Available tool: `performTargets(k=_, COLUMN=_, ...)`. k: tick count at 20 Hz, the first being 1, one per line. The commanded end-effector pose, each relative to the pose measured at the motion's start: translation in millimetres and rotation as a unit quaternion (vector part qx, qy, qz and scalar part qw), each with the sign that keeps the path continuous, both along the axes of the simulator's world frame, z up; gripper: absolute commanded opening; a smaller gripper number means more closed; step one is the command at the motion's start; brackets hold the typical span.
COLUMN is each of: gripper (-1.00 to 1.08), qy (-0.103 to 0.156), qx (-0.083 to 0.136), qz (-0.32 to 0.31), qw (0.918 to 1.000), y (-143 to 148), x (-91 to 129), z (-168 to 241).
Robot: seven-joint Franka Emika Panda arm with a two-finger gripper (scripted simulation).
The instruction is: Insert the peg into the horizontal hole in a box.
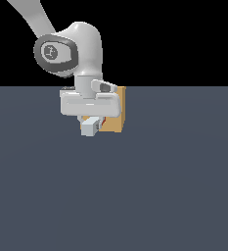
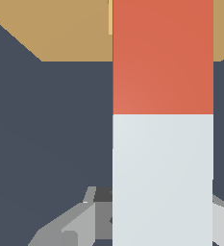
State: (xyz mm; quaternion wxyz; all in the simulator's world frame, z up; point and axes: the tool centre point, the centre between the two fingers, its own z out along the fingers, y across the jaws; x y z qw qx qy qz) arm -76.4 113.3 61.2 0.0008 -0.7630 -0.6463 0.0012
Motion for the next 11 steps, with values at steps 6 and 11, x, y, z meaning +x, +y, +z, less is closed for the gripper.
performTargets(k=6, gripper=-1.00, qy=-0.002, qx=0.001, qz=0.001, qw=1.0000, y=51, x=9, z=2)
performTargets(k=11, gripper=-1.00, qy=-0.002, qx=0.001, qz=0.001, qw=1.0000, y=60, x=11, z=2)
